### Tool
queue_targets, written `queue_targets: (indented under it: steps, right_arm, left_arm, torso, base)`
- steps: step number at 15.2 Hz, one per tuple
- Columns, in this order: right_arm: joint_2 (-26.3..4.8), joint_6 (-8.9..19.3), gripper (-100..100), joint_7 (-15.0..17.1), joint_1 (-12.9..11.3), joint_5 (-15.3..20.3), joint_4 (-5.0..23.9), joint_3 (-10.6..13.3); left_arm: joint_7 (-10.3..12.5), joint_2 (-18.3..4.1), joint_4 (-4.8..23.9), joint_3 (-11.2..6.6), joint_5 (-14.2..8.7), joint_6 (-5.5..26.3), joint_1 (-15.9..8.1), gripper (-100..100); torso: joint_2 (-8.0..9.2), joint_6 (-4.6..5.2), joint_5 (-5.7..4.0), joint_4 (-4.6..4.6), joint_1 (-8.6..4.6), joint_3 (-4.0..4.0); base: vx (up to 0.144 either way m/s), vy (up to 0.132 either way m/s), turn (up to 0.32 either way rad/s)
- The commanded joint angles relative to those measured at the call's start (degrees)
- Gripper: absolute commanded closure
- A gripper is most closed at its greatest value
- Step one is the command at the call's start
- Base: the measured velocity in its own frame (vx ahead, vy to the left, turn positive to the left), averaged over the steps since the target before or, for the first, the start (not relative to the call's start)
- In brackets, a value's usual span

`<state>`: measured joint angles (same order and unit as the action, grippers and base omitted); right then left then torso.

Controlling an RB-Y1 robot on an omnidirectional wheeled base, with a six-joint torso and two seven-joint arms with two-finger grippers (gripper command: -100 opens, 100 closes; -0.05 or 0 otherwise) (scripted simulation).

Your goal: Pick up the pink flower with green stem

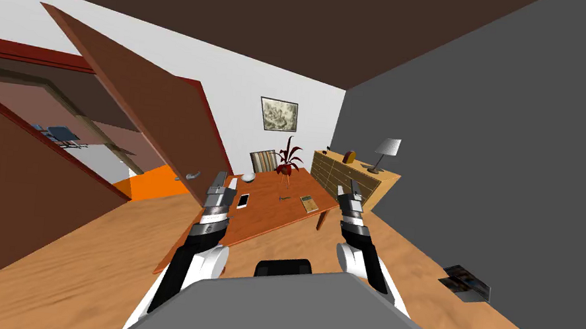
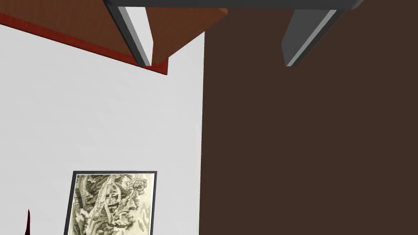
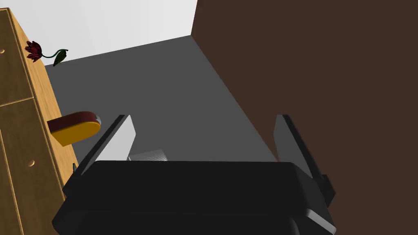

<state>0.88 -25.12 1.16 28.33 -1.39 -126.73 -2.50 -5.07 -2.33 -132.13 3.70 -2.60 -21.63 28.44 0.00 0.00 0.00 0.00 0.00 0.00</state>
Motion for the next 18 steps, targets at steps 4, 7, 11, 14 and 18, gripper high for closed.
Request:
queue_targets:
  steps: [4, 7, 11, 14, 18]
  right_arm:
    - [0.01, 0.0, 0, 0.0, -0.02, 0.0, 0.0, 0.02]
    - [0.01, 0.0, 0, 0.0, -0.03, 0.0, 0.0, 0.02]
    - [0.01, 0.0, 0, 0.0, -0.02, 0.0, 0.0, 0.02]
    - [0.01, 0.0, 0, 0.0, -0.02, 0.0, 0.0, 0.01]
    - [0.01, 0.0, 0, 0.0, -0.02, 0.0, 0.0, 0.01]
  left_arm:
    - [-0.05, -3.49, 3.94, -0.96, -1.55, 2.84, -1.97, -100]
    - [-0.09, -5.22, 7.18, -1.77, -2.82, 5.2, -3.56, -100]
    - [-0.12, -7.04, 11.13, -2.78, -4.4, 8.15, -5.5, -100]
    - [-0.15, -8.92, 15.1, -3.98, -6.25, 11.6, -7.72, -100]
    - [-0.17, -10.83, 20.09, -5.35, -8.29, 14.95, -10.14, -100]
  torso:
    - [0.21, 0.05, -0.04, 0.03, -0.24, 0.11]
    - [0.3, 0.06, -0.07, 0.06, -0.32, 0.16]
    - [0.27, 0.04, -0.07, 0.05, -0.34, 0.15]
    - [0.28, 0.03, -0.07, 0.06, -0.3, 0.16]
    - [0.26, 0.03, -0.08, 0.05, -0.35, 0.15]
  base:
    - [-0.053, -0.058, -0.195]
    - [-0.071, -0.076, -0.219]
    - [-0.056, -0.084, -0.179]
    - [-0.059, -0.079, -0.243]
    - [-0.047, -0.092, -0.243]
